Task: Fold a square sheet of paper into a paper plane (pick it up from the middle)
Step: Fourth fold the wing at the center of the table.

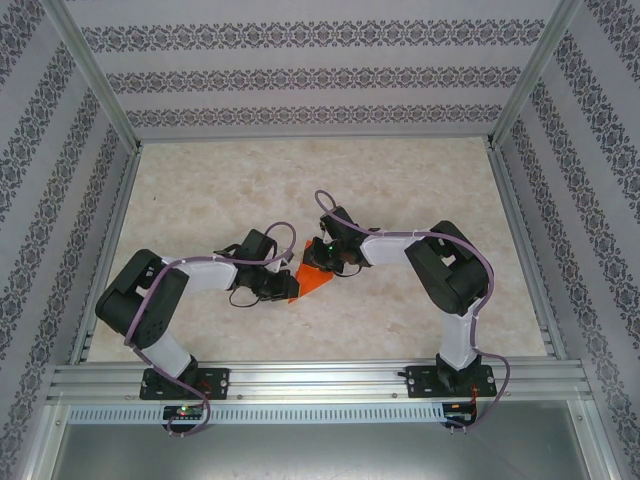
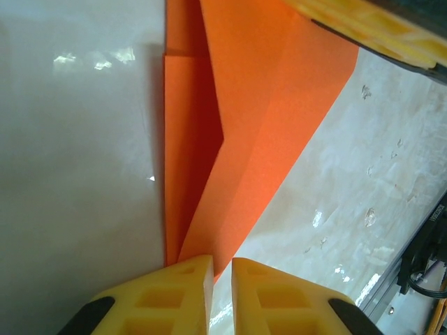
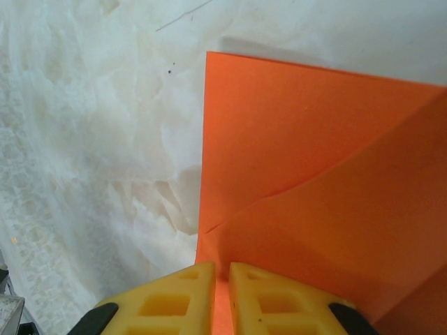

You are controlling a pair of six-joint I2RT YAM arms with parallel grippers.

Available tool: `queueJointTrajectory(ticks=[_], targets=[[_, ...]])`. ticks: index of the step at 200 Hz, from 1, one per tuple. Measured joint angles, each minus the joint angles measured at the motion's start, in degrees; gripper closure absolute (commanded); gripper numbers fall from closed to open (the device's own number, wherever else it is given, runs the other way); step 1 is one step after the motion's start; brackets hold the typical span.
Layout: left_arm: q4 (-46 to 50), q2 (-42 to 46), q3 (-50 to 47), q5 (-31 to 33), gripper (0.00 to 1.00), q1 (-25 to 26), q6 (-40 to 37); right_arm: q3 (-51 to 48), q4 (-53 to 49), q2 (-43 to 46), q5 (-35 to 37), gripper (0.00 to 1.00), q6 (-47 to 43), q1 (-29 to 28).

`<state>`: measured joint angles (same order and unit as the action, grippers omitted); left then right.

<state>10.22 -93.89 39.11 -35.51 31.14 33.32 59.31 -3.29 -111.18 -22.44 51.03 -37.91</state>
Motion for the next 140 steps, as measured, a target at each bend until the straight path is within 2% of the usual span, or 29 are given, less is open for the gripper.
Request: queueJointTrajectory(ticks=[103,140], targets=[[5.9,2.6,-0.98,0.0,0.78,0.02,-0.09,0.0,-0.02,-0.09,-0.17,0.84,0.0,0.0],[11.96,7.21,-2.1,0.66,0.72,0.02,0.22,0.0,0.04,-0.09,-0.11,0.84,0.0,-0.15]])
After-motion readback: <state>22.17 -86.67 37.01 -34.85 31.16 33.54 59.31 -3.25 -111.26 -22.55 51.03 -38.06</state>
